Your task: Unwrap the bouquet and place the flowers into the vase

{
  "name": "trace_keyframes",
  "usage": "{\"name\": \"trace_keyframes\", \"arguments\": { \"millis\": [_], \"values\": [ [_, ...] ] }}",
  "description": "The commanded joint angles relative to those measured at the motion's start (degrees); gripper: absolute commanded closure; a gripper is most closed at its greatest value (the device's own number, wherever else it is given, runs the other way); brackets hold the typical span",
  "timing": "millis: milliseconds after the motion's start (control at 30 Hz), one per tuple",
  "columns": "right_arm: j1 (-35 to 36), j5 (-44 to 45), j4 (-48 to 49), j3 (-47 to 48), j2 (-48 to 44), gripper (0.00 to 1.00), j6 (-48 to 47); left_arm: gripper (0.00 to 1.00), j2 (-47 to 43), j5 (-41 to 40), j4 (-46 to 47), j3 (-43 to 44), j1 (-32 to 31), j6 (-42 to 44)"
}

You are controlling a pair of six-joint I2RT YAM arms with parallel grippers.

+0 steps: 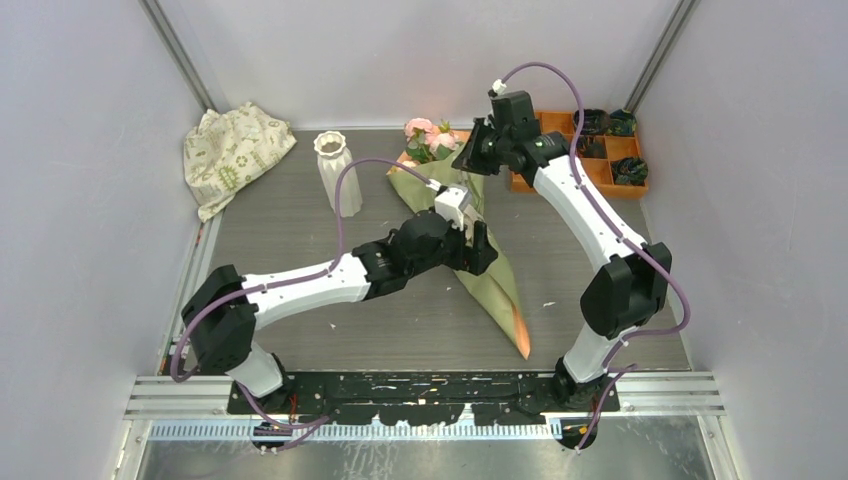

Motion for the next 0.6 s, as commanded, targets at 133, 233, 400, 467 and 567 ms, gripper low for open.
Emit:
{"name": "trace_keyframes", "arguments": {
  "millis": [133,233,400,467,567],
  "values": [
    [1.2,-0.2,0.2,3.7,-2.6,0.99,-1.9,0.2,2.1,-2.1,1.4,1.3,-0.5,1.3],
    [1.2,-0.2,-0.3,4.2,-3.0,0.99,-2.4,0.21,4.0,-3.7,1.9,1.6,-0.6,1.8],
    [2.0,-0.5,-0.6,4.5,-3.7,0.99,-2.7,0.2,7.7,-6.3,3.9,2.5,-0.6,3.4],
    [2.4,-0.5,-0.8,4.6,-3.7,0.99,-2.9,0.2,9.1,-6.4,4.1,3.7,-0.5,3.9],
    [2.9,-0.6,-0.9,4.8,-3.7,0.99,-3.1,0.2,10.3,-6.4,4.4,5.3,-0.5,4.0]
  ]
}}
